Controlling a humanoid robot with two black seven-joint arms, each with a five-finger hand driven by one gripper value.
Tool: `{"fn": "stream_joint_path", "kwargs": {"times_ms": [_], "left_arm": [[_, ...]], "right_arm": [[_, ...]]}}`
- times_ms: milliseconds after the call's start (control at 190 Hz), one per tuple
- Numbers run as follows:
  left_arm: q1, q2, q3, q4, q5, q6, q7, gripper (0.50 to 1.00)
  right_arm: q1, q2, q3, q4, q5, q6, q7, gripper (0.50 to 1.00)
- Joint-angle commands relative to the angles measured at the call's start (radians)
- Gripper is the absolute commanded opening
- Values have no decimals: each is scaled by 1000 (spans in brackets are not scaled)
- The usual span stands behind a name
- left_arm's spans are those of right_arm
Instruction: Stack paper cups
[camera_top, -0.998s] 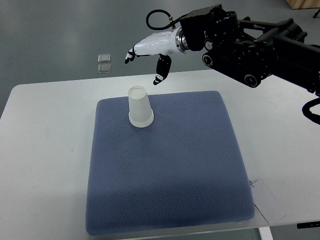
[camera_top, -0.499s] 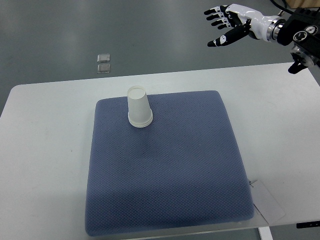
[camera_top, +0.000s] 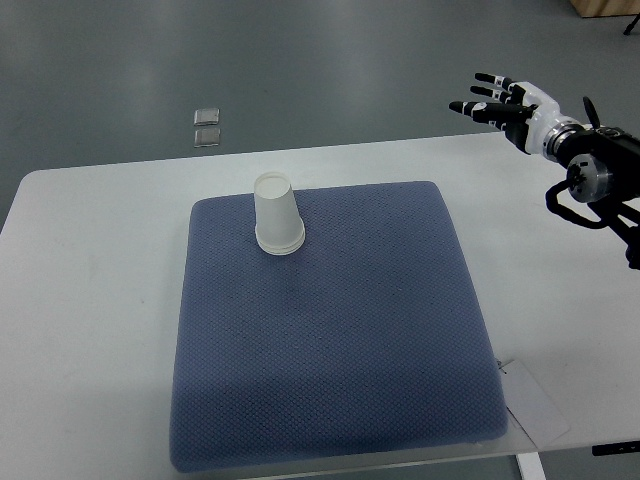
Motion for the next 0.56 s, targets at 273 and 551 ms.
{"fn": "stream_joint_path", "kwargs": {"times_ms": [273,551], "left_arm": [[0,0,0,0,0,0,0,1000],[0,0,0,0,0,0,0,1000]], "right_arm": [[-66,53,30,12,3,4,1,915],[-101,64,40,12,-2,4,36,917]]}}
